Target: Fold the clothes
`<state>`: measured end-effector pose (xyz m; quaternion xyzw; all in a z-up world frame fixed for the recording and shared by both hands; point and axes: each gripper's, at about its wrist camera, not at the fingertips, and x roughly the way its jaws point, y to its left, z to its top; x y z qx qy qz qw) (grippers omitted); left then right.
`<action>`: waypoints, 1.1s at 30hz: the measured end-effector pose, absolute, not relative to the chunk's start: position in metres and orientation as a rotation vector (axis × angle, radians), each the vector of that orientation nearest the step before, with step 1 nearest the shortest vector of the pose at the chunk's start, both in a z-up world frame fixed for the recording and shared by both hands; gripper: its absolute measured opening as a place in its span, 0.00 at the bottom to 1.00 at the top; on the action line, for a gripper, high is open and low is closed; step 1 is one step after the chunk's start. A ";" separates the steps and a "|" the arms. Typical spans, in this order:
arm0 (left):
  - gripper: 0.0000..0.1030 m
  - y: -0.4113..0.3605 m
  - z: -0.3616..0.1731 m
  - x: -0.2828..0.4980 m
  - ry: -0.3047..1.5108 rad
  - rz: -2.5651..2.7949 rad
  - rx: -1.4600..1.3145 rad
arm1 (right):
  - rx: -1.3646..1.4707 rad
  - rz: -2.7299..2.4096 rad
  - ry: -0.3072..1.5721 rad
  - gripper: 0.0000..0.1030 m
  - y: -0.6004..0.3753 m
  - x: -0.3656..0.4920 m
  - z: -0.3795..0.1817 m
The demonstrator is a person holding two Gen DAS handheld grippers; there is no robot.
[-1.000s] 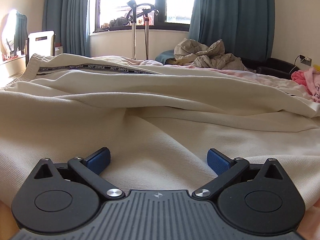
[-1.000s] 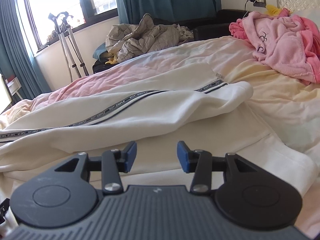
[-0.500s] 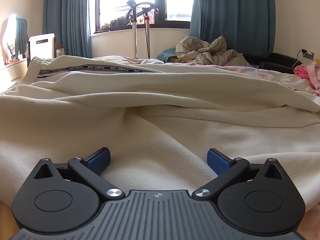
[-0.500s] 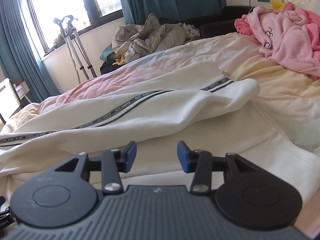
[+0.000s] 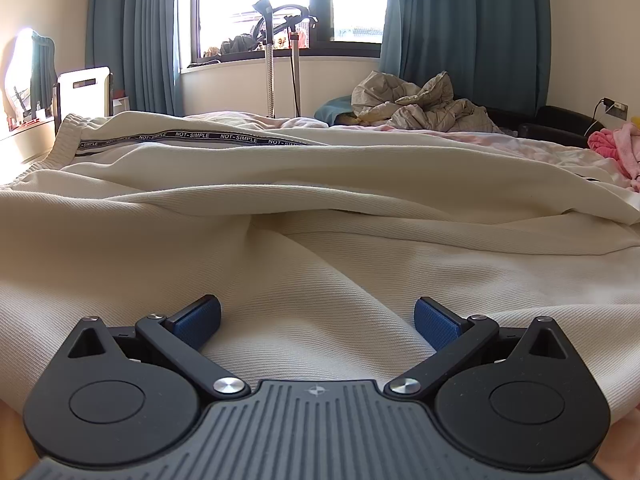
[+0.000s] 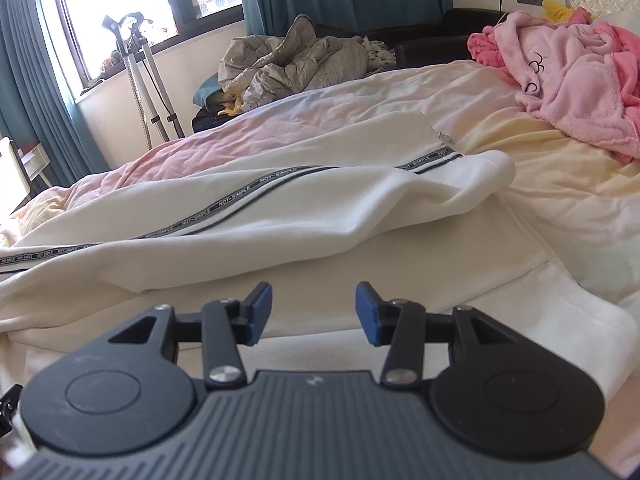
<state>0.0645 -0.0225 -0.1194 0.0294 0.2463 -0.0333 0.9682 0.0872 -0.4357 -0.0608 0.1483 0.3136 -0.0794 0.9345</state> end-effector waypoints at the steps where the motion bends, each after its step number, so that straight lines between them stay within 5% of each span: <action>1: 1.00 -0.023 -0.119 0.065 0.498 -0.067 0.060 | 0.301 -0.160 0.639 0.46 -0.435 0.087 -0.060; 33: 1.00 -0.023 -0.118 0.064 0.498 -0.065 0.059 | 0.245 -0.268 0.605 0.56 -0.413 0.083 -0.043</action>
